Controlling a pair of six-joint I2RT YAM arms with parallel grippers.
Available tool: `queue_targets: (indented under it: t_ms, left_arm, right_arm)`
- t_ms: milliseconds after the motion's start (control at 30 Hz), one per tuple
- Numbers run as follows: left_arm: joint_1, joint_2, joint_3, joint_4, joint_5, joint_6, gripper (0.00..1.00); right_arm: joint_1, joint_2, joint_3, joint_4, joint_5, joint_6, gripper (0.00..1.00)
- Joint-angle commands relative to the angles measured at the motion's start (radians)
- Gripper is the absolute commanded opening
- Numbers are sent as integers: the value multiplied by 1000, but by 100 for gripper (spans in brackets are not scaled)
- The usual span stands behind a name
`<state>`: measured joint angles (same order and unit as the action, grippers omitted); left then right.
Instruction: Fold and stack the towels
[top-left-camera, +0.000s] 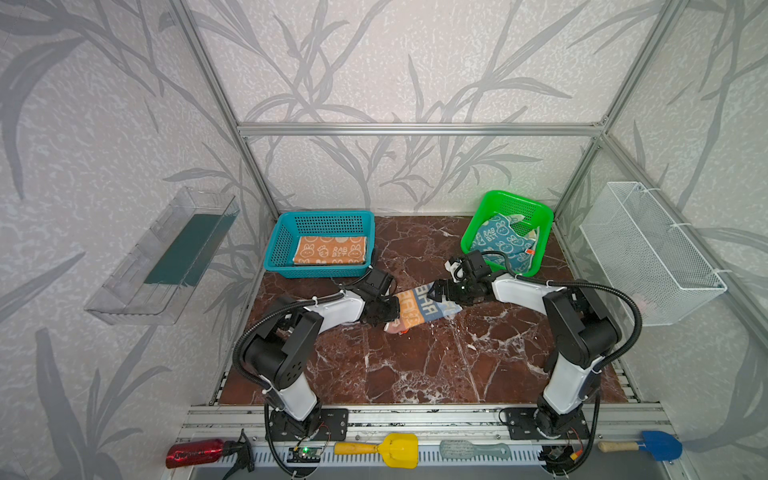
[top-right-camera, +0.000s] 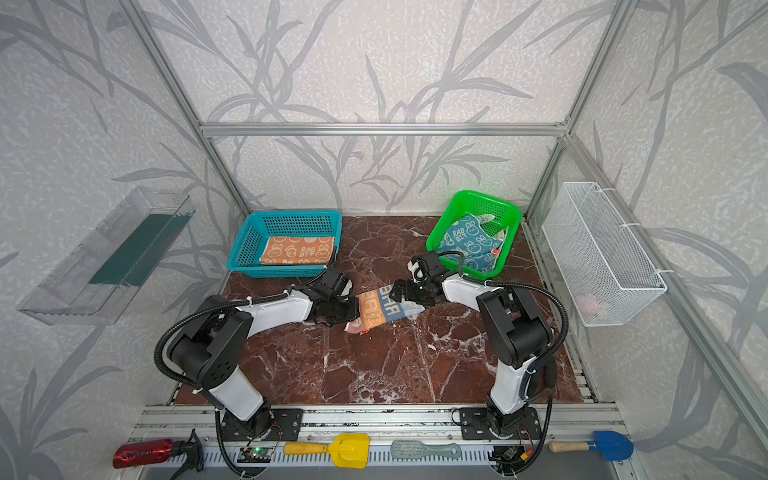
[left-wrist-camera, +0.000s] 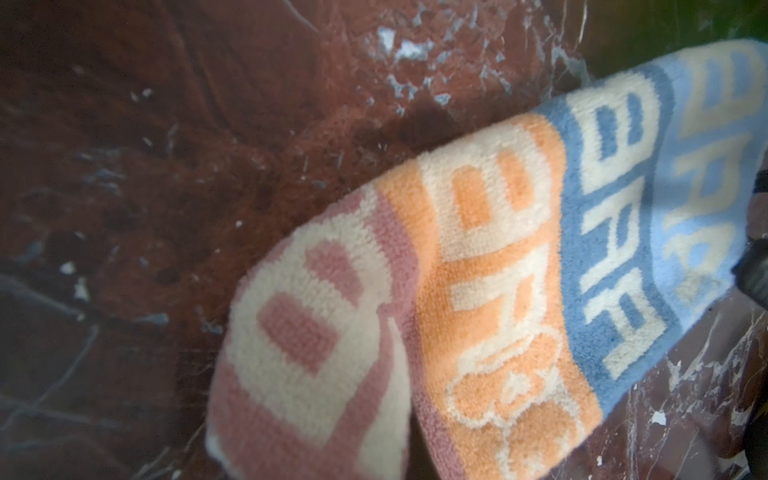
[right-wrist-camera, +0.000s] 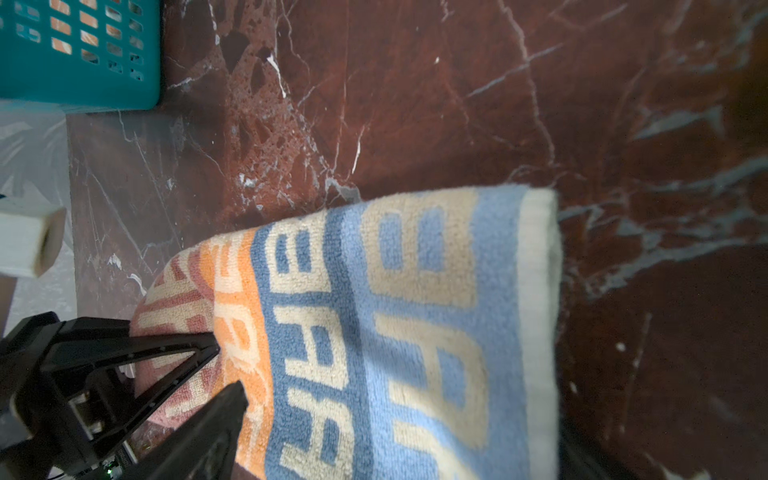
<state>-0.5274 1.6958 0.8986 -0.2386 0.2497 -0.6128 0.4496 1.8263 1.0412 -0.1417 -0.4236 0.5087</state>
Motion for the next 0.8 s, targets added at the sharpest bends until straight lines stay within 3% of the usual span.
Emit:
queue_targets:
  t_ms: [0, 200, 633, 767]
  left_arm:
    - [0, 15, 97, -154, -59, 71, 0]
    - [8, 39, 345, -372, -165, 208, 0]
    - [28, 372, 1180, -914, -379, 544, 0]
    - [61, 419, 1348, -1016, -455, 615, 0]
  right_arm:
    - [-9, -4, -10, -54, -14, 3, 99]
    - [-17, -28, 74, -118, 18, -52, 99]
    - [-53, 38, 279, -136, -32, -74, 99]
    - [-52, 73, 352, -149, -46, -78, 99]
